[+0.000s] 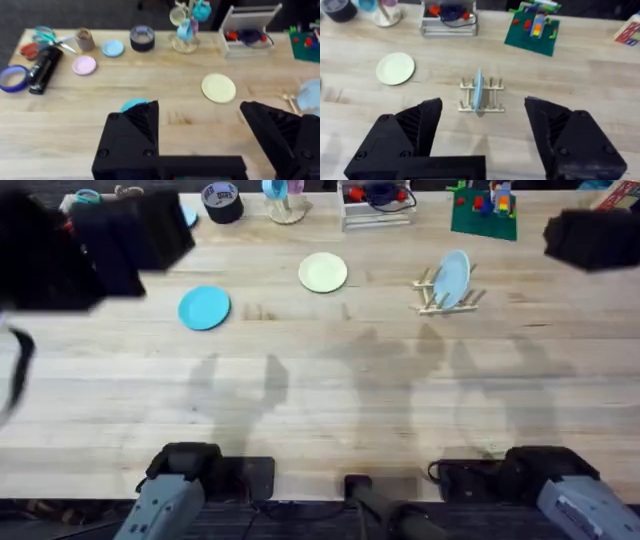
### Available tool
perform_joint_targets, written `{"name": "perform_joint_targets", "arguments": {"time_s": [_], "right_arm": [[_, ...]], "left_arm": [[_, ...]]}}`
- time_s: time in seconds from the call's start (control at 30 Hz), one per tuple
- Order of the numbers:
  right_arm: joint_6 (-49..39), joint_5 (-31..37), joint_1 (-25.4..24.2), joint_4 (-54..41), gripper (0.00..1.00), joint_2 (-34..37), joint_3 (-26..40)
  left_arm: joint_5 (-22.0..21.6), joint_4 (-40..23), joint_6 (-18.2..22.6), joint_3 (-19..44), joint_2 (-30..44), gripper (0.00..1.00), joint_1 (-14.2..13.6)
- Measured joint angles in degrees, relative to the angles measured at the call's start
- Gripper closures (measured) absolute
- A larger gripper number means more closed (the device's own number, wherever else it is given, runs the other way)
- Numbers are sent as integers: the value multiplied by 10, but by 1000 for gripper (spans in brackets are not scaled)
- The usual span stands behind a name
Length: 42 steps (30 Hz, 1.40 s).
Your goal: Pick up the plates from the table one by one and place each into a slot on the dish rack.
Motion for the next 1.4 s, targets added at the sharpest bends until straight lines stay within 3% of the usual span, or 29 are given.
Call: {"name": "perform_joint_targets", "arguments": {"time_s": [0.27,0.43,0.63,1.03,1.1,1.13,1.17,1.2,1.27,1.4], "right_arm": [[0,-18,0,-121,9,171,178],[0,-20,0,-152,9,234,222],[0,-20,0,-152,7,263,223],[29,-20,0,-124,7,263,224],[32,-20,0,-123,7,263,224],[33,-20,0,-123,7,263,224],[35,-20,0,-123,7,263,224],[35,-20,0,-123,7,263,224],[35,-20,0,-122,7,263,224],[36,-20,0,-122,7,263,224]], "left_arm": [[30,-139,0,190,207,8,0],[34,-191,0,263,311,8,0],[36,-200,0,279,372,8,0],[43,-204,5,282,377,13,0],[43,-204,6,282,377,107,0],[43,-204,6,282,377,235,0],[43,-204,7,282,377,706,0],[43,-205,7,282,377,870,0],[43,-212,9,282,377,951,0],[44,-219,9,282,377,958,0]]}}
